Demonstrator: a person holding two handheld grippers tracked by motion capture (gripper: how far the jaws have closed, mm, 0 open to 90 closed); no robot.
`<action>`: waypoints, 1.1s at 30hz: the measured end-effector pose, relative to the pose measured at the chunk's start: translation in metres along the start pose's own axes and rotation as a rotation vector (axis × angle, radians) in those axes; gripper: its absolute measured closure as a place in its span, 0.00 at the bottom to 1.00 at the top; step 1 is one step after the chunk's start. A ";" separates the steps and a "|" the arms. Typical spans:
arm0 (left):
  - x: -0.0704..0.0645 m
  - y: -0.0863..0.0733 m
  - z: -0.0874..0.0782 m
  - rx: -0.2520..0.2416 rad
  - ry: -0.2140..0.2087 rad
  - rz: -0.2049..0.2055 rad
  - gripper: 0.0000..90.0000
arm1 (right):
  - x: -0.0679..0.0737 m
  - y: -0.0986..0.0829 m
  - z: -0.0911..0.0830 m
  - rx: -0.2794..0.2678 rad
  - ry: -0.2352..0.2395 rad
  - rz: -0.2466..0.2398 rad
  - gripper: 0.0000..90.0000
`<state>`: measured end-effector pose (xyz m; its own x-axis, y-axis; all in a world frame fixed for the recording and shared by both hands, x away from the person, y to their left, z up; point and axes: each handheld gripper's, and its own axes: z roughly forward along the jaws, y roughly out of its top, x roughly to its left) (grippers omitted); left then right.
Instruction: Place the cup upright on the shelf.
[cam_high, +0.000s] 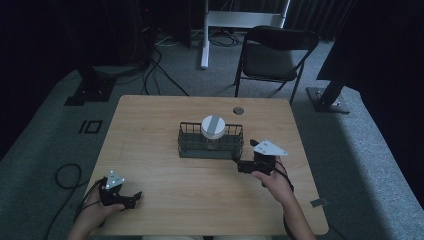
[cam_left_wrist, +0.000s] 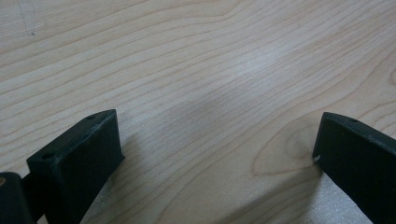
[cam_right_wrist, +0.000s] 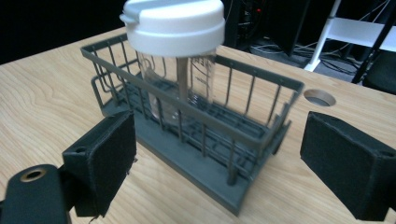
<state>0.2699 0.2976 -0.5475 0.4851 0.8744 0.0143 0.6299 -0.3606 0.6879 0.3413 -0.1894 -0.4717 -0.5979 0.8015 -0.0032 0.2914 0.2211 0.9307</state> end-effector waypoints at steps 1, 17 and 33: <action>0.000 0.000 0.000 0.000 0.000 0.000 0.02 | -0.001 -0.002 -0.002 0.002 0.000 0.000 0.12; 0.000 0.000 0.000 0.000 0.000 0.000 0.02 | -0.018 -0.037 -0.015 0.039 -0.032 0.029 0.12; 0.000 0.000 0.000 0.000 -0.003 0.004 0.02 | -0.034 -0.068 -0.029 0.086 -0.077 0.067 0.12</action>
<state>0.2698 0.2974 -0.5474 0.4896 0.8718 0.0149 0.6279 -0.3644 0.6877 0.3200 -0.2474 -0.5245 -0.5169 0.8556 0.0270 0.3942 0.2099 0.8948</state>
